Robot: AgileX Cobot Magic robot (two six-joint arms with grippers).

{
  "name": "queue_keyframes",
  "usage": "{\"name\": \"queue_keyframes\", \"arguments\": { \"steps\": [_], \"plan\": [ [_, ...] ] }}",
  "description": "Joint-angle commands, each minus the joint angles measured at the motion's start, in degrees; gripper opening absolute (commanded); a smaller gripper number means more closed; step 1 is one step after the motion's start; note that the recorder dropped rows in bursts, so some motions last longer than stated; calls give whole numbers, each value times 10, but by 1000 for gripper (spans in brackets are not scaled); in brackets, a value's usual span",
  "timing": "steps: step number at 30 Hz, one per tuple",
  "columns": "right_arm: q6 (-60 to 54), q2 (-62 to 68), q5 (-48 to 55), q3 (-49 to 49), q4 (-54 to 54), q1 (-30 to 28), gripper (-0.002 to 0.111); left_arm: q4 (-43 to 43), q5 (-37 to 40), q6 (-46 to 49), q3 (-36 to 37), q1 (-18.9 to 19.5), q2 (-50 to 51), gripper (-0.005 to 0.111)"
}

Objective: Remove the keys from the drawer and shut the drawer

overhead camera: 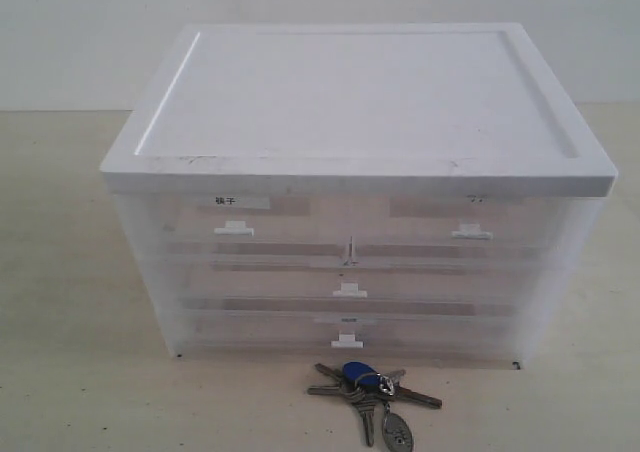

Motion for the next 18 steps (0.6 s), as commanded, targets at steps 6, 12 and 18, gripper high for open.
{"name": "queue_keyframes", "arguments": {
  "steps": [6, 12, 18],
  "plan": [
    [1, -2, -3, 2, 1, 0, 0, -18, 23, 9, 2, 10, -1, 5],
    [3, -2, -3, 2, 1, 0, 0, -14, 23, 9, 2, 10, -1, 5],
    [3, -2, -3, 2, 1, 0, 0, -14, 23, 9, 2, 10, -1, 5]
  ]
}}
